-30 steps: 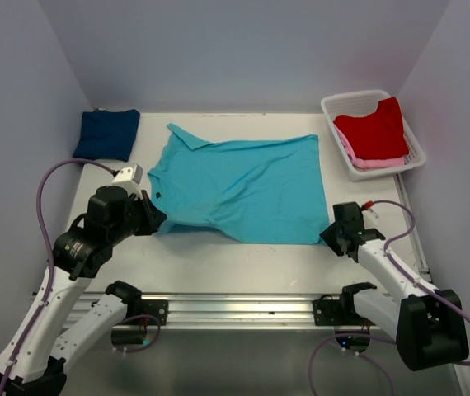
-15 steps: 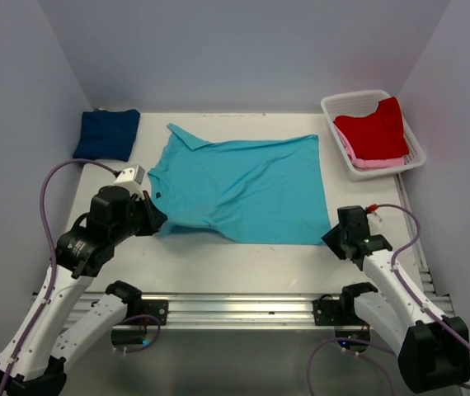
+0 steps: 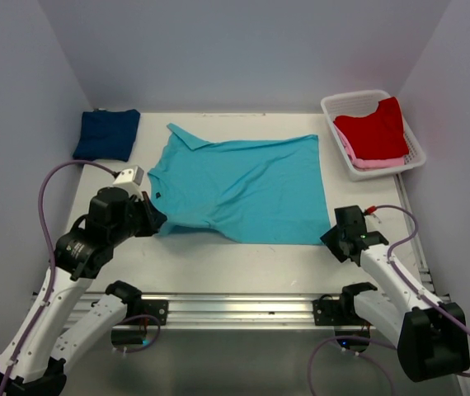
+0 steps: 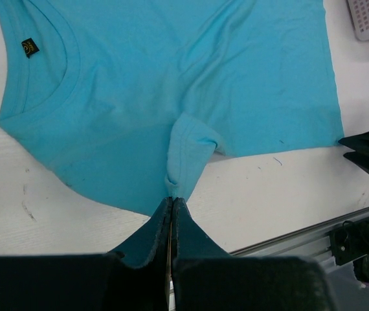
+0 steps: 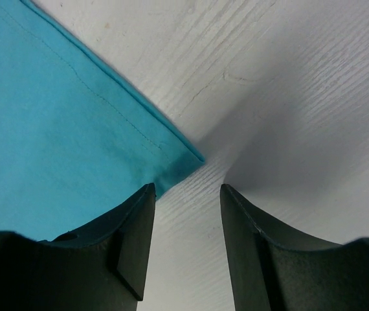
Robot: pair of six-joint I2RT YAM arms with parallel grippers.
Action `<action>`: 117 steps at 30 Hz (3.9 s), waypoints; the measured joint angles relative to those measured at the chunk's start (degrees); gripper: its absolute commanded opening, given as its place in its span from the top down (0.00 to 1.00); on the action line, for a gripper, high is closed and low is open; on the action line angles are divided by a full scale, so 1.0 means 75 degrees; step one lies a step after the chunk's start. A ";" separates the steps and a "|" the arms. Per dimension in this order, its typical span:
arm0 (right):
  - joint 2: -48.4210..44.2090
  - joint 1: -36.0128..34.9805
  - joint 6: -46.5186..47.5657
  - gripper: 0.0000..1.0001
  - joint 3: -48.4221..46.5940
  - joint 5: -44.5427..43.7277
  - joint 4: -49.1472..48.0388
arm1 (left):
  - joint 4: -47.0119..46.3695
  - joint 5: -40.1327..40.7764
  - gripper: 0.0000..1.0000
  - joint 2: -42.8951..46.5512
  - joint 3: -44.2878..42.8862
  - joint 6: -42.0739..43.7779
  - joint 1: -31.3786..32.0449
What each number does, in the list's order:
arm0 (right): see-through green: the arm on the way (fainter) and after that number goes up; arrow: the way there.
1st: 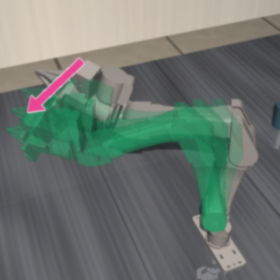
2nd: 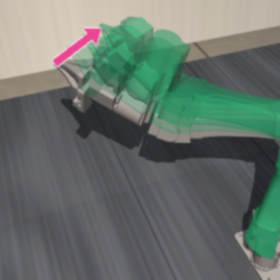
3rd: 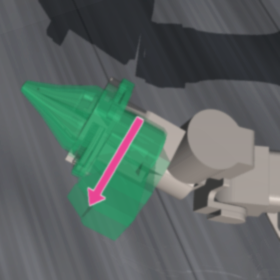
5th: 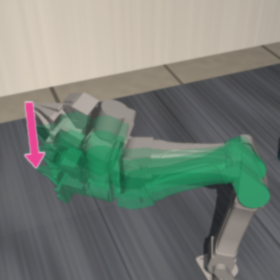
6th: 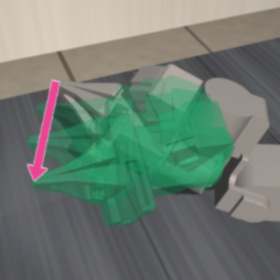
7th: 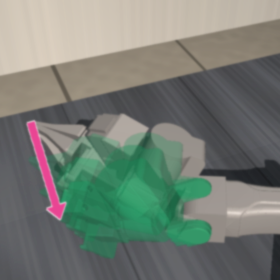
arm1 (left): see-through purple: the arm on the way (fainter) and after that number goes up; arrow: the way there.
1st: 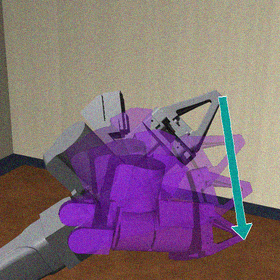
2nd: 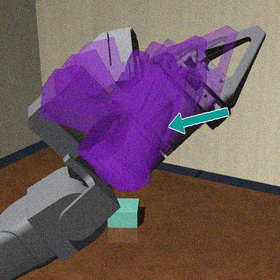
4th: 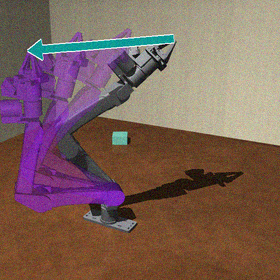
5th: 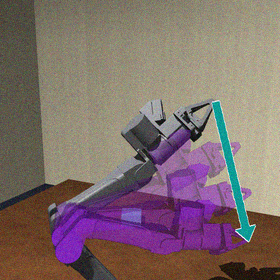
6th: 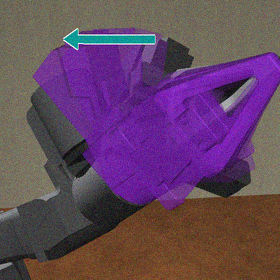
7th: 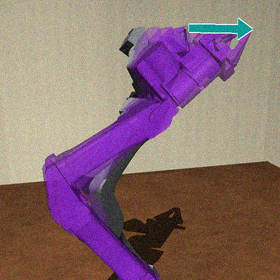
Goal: Fold and stack the t-shirts
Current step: Flatten the tshirt out, then fold the tshirt
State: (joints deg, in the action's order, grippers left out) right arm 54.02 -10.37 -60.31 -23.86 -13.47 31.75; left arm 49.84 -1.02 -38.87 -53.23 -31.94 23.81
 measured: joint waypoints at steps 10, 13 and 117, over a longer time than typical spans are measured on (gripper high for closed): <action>0.0003 0.0000 -0.0391 0.54 0.0000 -0.0527 -0.0012 | 0.0003 0.0003 1.00 0.0023 0.0058 0.0000 0.0003; 0.0070 0.0000 -0.0487 0.54 0.0000 -0.0667 -0.0017 | 0.0003 0.0006 1.00 0.0044 0.0064 0.0000 0.0000; 0.3401 0.0000 0.2331 1.00 -0.3975 -0.1236 -0.0466 | -0.4788 -0.0434 1.00 -0.5805 -0.1087 0.2401 0.0032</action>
State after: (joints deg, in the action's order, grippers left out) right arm 79.53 -10.37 -42.83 -53.67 -22.74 28.25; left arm 13.93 -4.27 -82.41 -61.39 -13.93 24.05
